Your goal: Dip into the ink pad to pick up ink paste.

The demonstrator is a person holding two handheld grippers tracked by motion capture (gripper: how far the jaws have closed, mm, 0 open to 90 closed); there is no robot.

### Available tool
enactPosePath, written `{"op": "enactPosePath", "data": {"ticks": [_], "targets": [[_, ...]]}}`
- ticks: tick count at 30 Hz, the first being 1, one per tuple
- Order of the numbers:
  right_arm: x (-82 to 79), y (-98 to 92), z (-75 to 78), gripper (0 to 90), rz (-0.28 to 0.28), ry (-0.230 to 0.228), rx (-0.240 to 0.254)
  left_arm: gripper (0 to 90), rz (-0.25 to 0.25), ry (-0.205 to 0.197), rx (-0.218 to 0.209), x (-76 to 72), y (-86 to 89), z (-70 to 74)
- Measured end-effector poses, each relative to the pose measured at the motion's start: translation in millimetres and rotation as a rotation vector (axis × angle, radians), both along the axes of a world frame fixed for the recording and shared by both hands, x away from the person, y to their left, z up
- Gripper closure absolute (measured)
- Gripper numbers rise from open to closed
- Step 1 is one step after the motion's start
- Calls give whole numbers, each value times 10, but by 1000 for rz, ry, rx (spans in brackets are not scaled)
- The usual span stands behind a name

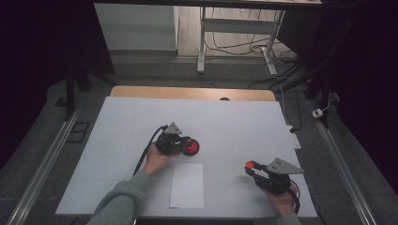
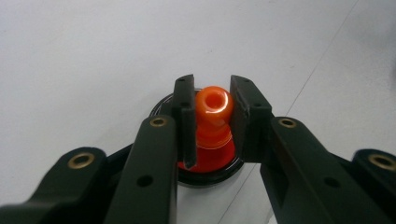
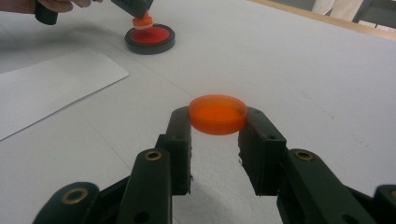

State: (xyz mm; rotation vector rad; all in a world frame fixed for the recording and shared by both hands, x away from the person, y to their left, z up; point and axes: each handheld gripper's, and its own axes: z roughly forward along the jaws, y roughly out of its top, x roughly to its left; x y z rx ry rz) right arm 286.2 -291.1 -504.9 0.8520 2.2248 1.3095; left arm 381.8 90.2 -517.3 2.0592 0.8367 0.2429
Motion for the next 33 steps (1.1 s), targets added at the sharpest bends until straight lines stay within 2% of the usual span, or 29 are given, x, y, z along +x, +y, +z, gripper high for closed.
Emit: {"op": "enactPosePath", "data": {"ticks": [16, 18, 20, 25, 33], "targets": [[-7, -8, 8, 645, -4, -2, 6, 724, 7, -7, 7, 33, -24, -54], [-8, -9, 9, 644, -4, -2, 6, 723, 1, 1, 18, 46, -35, -88], [-12, -10, 12, 645, -3, -2, 6, 724, -2, 6, 10, 50, -23, -93], [-10, -22, 12, 644, -8, 1, 11, 724, -14, -41, 70, 10, -70, -93], [-24, -16, 18, 645, -4, 0, 12, 726, -17, -53, 72, 1, -70, -105]]}}
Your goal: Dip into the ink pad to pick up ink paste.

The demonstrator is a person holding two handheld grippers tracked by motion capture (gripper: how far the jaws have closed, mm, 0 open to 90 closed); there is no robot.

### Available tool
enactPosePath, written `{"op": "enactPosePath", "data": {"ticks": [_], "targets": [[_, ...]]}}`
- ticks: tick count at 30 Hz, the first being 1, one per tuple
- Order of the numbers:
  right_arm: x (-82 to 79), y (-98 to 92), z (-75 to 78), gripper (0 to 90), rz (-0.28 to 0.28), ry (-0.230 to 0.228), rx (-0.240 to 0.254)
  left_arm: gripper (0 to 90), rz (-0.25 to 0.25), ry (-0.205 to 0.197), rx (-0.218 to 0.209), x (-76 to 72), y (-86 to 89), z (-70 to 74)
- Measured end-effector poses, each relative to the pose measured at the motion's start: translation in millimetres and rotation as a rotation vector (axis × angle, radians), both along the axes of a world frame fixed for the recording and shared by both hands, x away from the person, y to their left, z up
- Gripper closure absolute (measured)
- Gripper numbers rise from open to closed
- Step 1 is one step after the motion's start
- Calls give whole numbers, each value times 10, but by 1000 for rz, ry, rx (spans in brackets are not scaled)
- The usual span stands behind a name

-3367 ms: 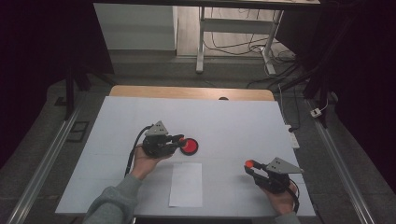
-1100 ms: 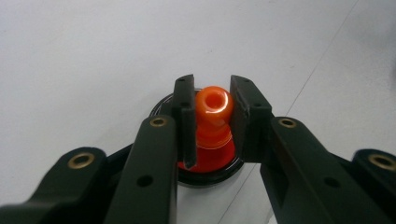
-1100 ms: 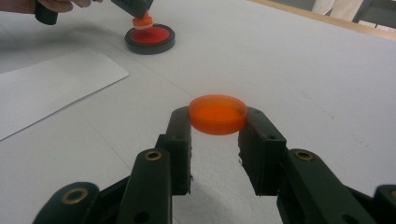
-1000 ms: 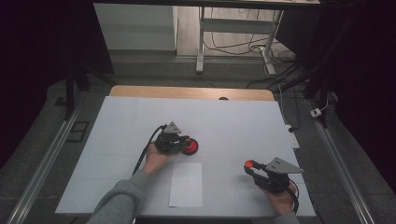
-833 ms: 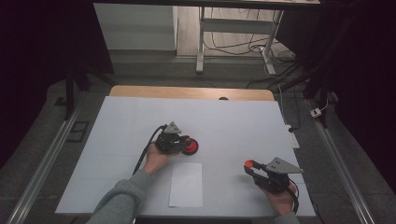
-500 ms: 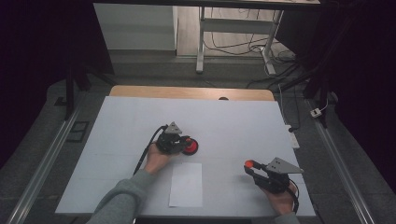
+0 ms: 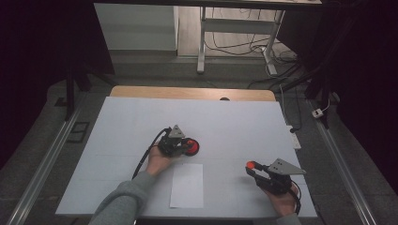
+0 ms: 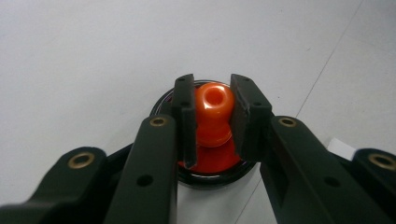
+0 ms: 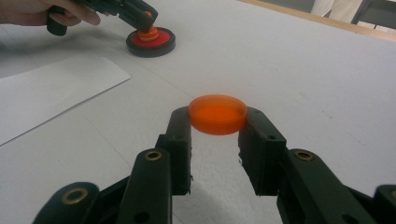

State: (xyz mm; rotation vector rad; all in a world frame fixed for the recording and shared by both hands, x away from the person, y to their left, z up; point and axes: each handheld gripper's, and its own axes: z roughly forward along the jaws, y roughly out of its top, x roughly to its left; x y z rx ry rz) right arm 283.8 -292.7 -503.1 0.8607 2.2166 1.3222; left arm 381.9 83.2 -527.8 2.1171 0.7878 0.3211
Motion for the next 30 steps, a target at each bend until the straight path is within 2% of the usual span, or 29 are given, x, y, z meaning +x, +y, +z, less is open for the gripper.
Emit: {"op": "enactPosePath", "data": {"ticks": [5, 22, 28, 30], "targets": [[0, -1, 2, 645, 0, -1, -1, 726, -1, 4, -19, 4, 17, -14], [-1, 2, 8, 645, -2, -1, -5, 727, 0, -19, -9, -19, 6, -23], [2, -2, 6, 645, -4, 0, -7, 726, 2, -21, -11, -21, 6, -27], [1, -4, 10, 645, -6, -1, -6, 725, 11, -9, -19, -15, 6, -18]]}}
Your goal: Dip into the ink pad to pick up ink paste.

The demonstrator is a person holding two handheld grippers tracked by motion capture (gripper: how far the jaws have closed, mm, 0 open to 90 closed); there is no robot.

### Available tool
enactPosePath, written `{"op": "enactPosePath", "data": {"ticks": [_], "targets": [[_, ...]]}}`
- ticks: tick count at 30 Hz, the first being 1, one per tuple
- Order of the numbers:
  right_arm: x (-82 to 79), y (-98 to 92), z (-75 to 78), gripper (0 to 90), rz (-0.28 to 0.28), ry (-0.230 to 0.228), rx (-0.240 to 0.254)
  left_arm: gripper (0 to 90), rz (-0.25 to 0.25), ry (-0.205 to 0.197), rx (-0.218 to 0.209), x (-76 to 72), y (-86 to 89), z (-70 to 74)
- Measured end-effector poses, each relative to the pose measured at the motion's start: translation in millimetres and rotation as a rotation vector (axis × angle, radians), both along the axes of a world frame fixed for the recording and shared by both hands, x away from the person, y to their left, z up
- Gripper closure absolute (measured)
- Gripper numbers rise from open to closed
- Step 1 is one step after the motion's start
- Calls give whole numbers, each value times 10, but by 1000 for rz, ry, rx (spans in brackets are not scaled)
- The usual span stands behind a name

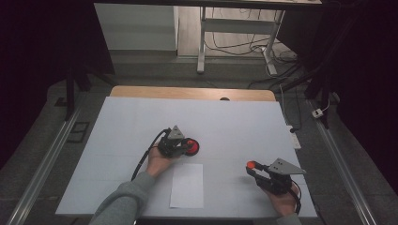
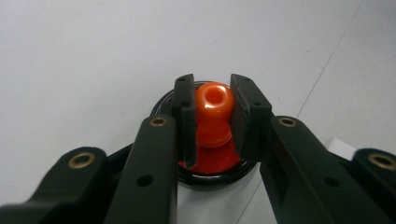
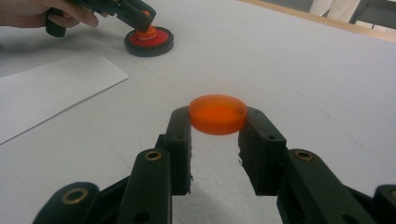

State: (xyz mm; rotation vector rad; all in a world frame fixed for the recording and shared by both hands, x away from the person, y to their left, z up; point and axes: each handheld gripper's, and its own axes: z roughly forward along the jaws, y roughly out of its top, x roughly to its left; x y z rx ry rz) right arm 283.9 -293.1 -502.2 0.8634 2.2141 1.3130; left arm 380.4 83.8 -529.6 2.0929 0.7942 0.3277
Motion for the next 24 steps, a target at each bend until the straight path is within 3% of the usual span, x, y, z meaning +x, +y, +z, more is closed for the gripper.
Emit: {"op": "enactPosePath", "data": {"ticks": [2, 5, 8, 15, 24], "targets": [[-2, -3, 5, 645, -1, -2, 3, 725, 8, -30, -14, -19, 4, 20], [0, -9, 8, 645, -1, -3, 7, 724, 12, -52, -88, -46, 35, 155], [9, -16, 7, 645, -3, -1, 9, 724, 7, -59, -102, -68, 37, 225], [-1, -7, 15, 644, 0, -5, 6, 723, -4, -34, -67, -30, -25, 130], [4, -7, 8, 645, 0, -3, 5, 723, -4, -39, -34, -4, -46, 56]]}}
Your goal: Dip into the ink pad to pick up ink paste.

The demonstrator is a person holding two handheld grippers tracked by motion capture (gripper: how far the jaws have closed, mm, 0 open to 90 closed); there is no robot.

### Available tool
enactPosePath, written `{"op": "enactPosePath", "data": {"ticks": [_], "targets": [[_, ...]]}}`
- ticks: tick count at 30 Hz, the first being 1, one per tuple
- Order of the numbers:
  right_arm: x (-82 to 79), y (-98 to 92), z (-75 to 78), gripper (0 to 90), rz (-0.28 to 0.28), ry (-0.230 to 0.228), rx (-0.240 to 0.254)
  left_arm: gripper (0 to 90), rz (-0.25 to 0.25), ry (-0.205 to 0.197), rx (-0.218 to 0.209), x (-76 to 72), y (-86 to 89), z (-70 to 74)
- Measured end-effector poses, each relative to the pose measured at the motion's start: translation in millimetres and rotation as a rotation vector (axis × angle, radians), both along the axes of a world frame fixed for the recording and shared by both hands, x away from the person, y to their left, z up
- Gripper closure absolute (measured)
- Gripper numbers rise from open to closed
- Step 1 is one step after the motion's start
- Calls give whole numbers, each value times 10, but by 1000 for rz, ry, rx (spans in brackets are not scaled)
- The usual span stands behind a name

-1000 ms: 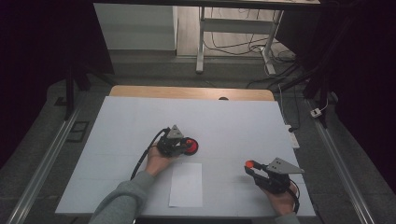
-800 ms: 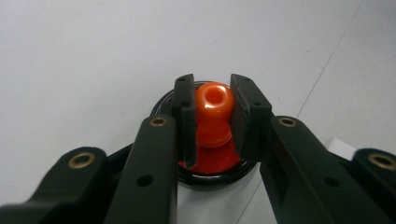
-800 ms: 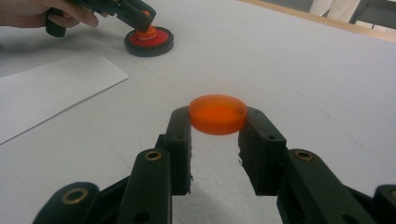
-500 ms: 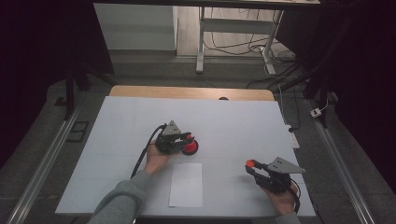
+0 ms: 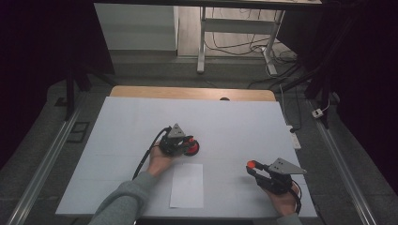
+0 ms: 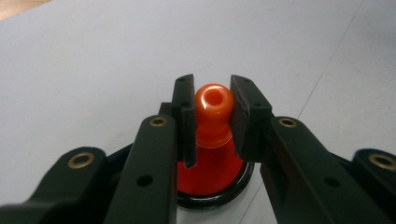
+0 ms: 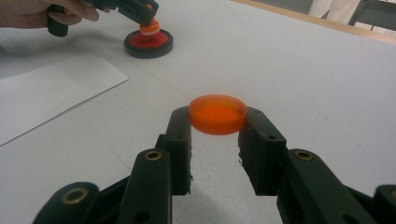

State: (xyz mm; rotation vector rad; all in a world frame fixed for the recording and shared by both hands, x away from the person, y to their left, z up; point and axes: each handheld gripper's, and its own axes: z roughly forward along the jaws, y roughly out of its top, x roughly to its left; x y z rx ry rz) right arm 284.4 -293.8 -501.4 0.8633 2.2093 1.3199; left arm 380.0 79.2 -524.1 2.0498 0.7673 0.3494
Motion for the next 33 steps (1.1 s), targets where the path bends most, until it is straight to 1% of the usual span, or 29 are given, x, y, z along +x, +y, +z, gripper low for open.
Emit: {"op": "enactPosePath", "data": {"ticks": [5, 8, 9, 10, 15, 20, 27, 31, 33], "targets": [[-1, -1, 2, 645, 0, -1, 0, 723, 1, -8, 8, 14, -15, -26], [0, -3, 2, 645, -1, 0, 0, 723, 2, 3, 29, 33, -11, -77], [1, -3, 1, 645, 0, 0, 0, 724, 4, 11, 14, 41, 1, -85], [0, -3, 0, 645, 0, 1, 0, 724, 1, 22, 9, 48, 11, -82], [-2, 4, -2, 644, 2, -1, 4, 725, -1, 11, 23, 38, 1, -86], [-8, 3, 5, 644, -2, -1, -2, 726, 7, -4, 43, 17, -23, -83], [-9, 7, 2, 644, -1, 0, 0, 727, 18, -13, 39, 0, -28, -93], [-10, 3, 2, 644, -2, 0, 2, 728, 20, -8, 23, 1, -16, -105], [-9, -1, 4, 644, -5, 0, 2, 728, 23, -13, 22, -6, -16, -111]]}}
